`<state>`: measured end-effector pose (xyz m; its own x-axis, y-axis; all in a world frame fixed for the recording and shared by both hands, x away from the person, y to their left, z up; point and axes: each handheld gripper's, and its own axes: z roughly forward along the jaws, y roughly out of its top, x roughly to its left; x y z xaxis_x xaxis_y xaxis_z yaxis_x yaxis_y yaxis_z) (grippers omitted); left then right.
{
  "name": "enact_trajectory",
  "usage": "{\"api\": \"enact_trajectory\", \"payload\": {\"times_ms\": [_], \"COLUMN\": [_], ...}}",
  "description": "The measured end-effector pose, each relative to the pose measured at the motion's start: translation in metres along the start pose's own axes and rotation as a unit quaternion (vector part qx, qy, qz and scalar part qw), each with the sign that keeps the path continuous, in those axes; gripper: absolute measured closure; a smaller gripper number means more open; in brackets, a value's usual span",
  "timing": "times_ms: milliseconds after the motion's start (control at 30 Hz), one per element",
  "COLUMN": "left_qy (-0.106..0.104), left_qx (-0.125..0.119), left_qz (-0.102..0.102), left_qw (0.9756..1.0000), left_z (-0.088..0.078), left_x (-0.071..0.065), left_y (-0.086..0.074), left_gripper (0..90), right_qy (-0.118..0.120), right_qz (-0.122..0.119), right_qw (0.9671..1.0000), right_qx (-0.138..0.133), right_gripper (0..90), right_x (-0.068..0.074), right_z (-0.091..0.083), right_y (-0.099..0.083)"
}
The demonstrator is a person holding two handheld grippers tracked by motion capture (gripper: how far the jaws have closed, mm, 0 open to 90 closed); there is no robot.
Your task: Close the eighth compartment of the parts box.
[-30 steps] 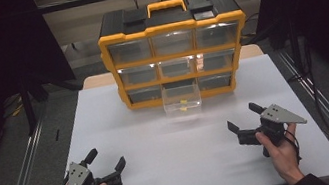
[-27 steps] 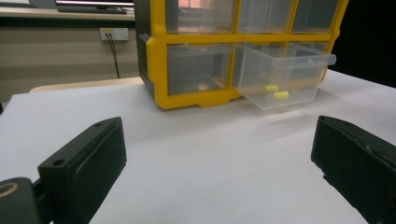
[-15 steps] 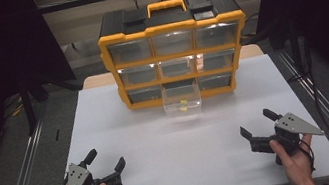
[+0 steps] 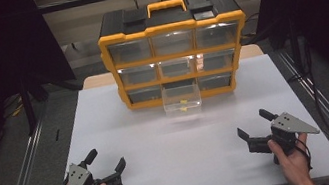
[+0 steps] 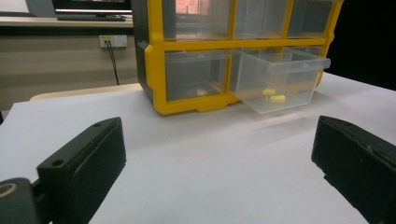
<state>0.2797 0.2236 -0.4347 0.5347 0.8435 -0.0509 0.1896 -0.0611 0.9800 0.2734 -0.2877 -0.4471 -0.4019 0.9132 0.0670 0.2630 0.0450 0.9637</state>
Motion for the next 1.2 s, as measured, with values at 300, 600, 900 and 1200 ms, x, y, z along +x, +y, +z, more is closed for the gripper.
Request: {"api": "enact_trajectory", "payload": {"times_ms": [300, 600, 900, 1200], "left_qy": [0.000, 0.004, -0.001, 0.001], "left_qx": [0.001, -0.001, -0.001, 0.000], "left_qz": [-0.001, 0.003, 0.003, 0.005], "left_qw": [1.0000, 1.0000, 1.0000, 1.0000], "left_z": [0.000, 0.000, 0.002, 0.002], "left_x": [-0.001, -0.002, -0.002, -0.002], "left_y": [0.000, 0.001, 0.001, 0.001], "left_gripper": [3.1, 3.1, 3.1, 3.1], "right_qy": [0.029, 0.062, 0.101, 0.127], "right_qz": [0.000, -0.015, -0.030, -0.031], "right_qw": [0.9996, 0.9980, 0.9945, 0.9914], "right_qx": [0.000, 0.006, -0.001, -0.006], "right_gripper": [0.0, 0.0, 0.0, 0.3], "right_x": [0.007, 0.013, 0.025, 0.038], "right_z": [0.006, 0.018, 0.028, 0.047], "right_y": [0.001, 0.001, 0.002, 0.007]}}
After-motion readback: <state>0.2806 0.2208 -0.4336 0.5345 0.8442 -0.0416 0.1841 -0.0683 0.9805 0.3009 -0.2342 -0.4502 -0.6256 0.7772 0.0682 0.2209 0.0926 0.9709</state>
